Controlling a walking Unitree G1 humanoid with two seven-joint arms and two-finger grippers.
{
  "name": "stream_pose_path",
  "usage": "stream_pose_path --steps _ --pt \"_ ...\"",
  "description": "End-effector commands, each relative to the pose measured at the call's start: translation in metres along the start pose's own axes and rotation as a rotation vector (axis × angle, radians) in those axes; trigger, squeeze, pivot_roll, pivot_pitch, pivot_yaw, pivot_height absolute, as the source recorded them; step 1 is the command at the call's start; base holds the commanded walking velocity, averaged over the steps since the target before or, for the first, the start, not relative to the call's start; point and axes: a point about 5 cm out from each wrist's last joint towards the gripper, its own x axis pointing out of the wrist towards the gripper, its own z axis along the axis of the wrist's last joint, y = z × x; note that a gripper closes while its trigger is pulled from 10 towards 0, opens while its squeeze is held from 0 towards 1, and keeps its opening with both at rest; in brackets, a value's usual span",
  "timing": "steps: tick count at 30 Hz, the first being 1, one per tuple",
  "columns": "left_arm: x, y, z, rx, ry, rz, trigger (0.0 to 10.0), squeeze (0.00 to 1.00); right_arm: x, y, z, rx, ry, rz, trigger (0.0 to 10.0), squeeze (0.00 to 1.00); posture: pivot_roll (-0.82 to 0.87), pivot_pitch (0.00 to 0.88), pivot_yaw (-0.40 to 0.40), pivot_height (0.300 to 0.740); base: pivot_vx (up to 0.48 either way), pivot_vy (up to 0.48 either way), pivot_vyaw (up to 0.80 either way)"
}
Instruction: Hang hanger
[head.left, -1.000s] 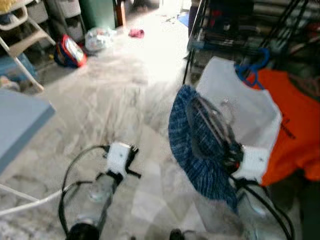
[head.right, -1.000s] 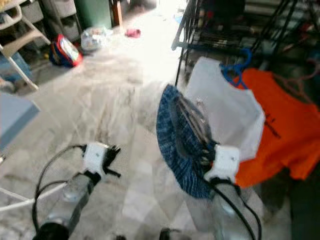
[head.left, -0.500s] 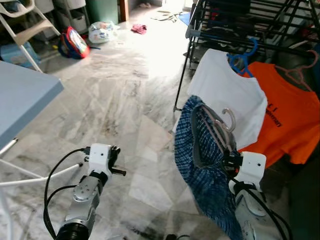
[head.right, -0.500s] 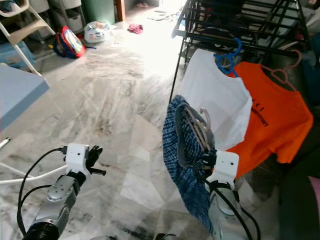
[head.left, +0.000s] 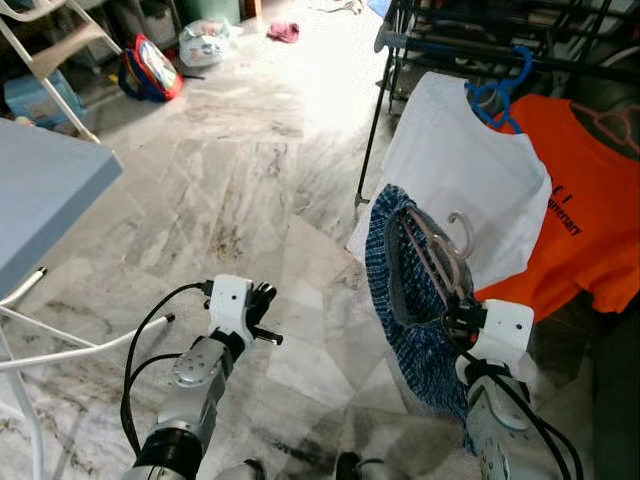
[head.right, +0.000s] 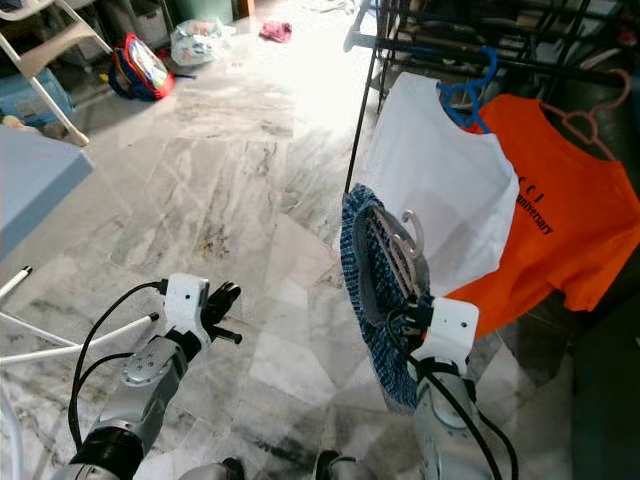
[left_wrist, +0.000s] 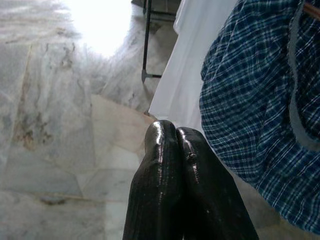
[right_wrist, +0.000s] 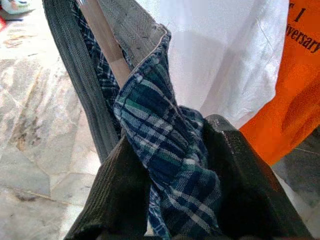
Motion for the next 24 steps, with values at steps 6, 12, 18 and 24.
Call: stream_pose_path --steps 6,12,18,24 --pt "-0.0061 0.0076 -0.0081 -0.003 0.041 0.005 10.0 0.0 0.0014 0.0001 0.0012 0.003 -0.007 -0.014 10.0 0.0 -0.01 0.2 -0.002 0.74 0.0 0.261 -0.53" --pt "-0.0034 0.0025 -0.0078 -0.003 0.038 -0.006 10.0 0.0 0.0028 -0.0016 0.002 -0.004 -0.009 -0.02 10.0 0.0 -0.01 0.195 -0.008 0.74 0.0 0.292 -0.27" --pt "-0.0046 0.0009 -0.0102 -0.003 0.042 -0.008 10.0 0.0 0.0041 -0.0026 0.0035 -0.006 -0.013 -0.023 10.0 0.0 -0.02 0.195 -0.01 0.74 0.0 0.296 -0.27" --pt "-0.0046 -0.0001 -0.0108 0.011 0.04 -0.008 10.0 0.0 0.0039 -0.0036 0.0029 -0.008 -0.012 -0.03 10.0 0.0 -0.02 0.197 -0.01 0.74 0.0 0.149 -0.45"
